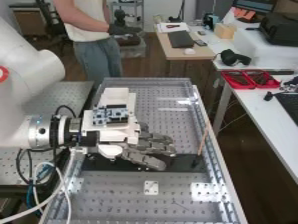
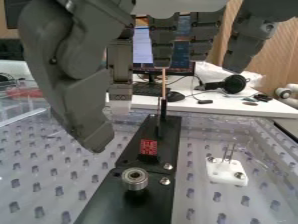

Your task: Grab the bearing and place it in the white container

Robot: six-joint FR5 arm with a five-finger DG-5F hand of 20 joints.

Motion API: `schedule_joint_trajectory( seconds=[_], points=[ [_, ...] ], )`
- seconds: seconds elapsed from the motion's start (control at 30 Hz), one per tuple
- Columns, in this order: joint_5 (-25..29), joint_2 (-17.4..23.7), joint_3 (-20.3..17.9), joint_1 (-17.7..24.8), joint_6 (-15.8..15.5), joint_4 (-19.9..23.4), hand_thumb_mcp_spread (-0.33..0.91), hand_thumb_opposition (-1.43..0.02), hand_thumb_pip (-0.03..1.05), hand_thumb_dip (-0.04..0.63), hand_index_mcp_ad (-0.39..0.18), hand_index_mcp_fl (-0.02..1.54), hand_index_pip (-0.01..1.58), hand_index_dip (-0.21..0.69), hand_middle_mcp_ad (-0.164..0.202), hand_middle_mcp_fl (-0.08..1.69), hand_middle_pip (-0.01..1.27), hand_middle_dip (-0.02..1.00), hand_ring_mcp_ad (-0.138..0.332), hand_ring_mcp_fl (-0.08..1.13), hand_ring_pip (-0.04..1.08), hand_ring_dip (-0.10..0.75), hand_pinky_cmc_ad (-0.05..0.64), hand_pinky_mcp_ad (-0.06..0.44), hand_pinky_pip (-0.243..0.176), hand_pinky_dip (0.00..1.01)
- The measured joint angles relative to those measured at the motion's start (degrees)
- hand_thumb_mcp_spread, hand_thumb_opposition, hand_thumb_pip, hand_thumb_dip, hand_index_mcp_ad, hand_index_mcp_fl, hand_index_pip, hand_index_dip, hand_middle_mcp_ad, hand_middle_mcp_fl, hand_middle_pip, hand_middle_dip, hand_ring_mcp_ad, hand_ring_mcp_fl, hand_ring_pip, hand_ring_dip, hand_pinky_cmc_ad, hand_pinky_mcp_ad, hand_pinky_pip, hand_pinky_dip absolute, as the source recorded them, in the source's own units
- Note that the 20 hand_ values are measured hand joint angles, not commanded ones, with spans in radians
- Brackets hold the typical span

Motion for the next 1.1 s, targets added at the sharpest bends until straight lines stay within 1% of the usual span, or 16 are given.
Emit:
schedule_joint_trajectory(
  seconds=[0.23,0.5,0.53,0.63,0.67,0.8,0.9,0.93,1.0,1.03,1.1],
  points=[
    [1.7,-1.4,0.0,-0.9,1.0,0.6,0.4,-0.91,0.64,0.274,-0.152,0.02,1.4,0.094,0.082,0.02,0.14,0.16,0.176,0.0,0.08,0.073,0.398,0.314,-0.106,0.18],
    [2.7,-2.0,-1.1,-0.8,3.4,3.7,0.4,-0.91,0.64,0.271,-0.155,0.02,1.39,0.096,0.082,0.02,0.14,0.16,0.176,0.0,0.08,0.073,0.398,0.312,-0.106,0.18],
    [2.7,-2.1,-1.4,-0.8,3.8,4.2,0.4,-0.91,0.64,0.271,-0.155,0.02,1.41,0.094,0.082,0.02,0.14,0.16,0.176,0.0,0.08,0.073,0.398,0.312,-0.106,0.18],
    [2.9,-2.3,-1.7,-0.9,4.3,4.9,0.4,-0.91,0.64,0.271,-0.155,0.02,1.41,0.093,0.082,0.03,0.14,0.16,0.176,0.0,0.08,0.073,0.398,0.312,-0.106,0.18],
    [2.9,-2.4,-1.8,-0.9,4.3,4.9,0.4,-0.91,0.64,0.271,-0.155,0.02,1.42,0.108,0.082,0.03,0.14,0.16,0.176,0.0,0.08,0.073,0.398,0.312,-0.106,0.18],
    [2.9,-2.8,-1.7,-1.0,3.4,4.1,0.4,-0.91,0.64,0.274,-0.155,0.0,1.42,0.108,0.08,0.02,0.13,0.16,0.176,0.0,0.08,0.073,0.398,0.316,-0.106,0.18],
    [2.9,-2.8,-1.6,-1.0,2.5,3.6,0.4,-0.91,0.64,0.271,-0.155,0.0,1.43,0.143,0.08,0.02,0.13,0.16,0.176,0.0,0.08,0.073,0.398,0.312,-0.106,0.18],
    [2.9,-2.8,-1.6,-1.0,2.3,3.5,0.4,-0.91,0.65,0.283,-0.155,0.0,1.43,0.143,0.08,0.02,0.13,0.16,0.176,0.0,0.08,0.073,0.398,0.312,-0.106,0.18],
    [2.9,-2.8,-1.6,-1.0,2.0,3.5,0.4,-0.91,0.68,0.284,-0.155,0.0,1.42,0.143,0.08,0.02,0.13,0.16,0.175,0.0,0.08,0.073,0.398,0.314,-0.106,0.18],
    [2.8,-2.8,-1.6,-1.0,1.8,3.5,0.4,-0.91,0.7,0.286,-0.155,0.0,1.43,0.159,0.08,0.02,0.13,0.16,0.176,0.0,0.08,0.073,0.398,0.311,-0.106,0.18],
    [2.7,-2.8,-1.7,-1.0,1.7,3.7,0.4,-0.91,0.7,0.286,-0.155,0.0,1.43,0.166,0.08,0.02,0.13,0.16,0.176,0.0,0.08,0.073,0.398,0.311,-0.106,0.18]
  ],
)
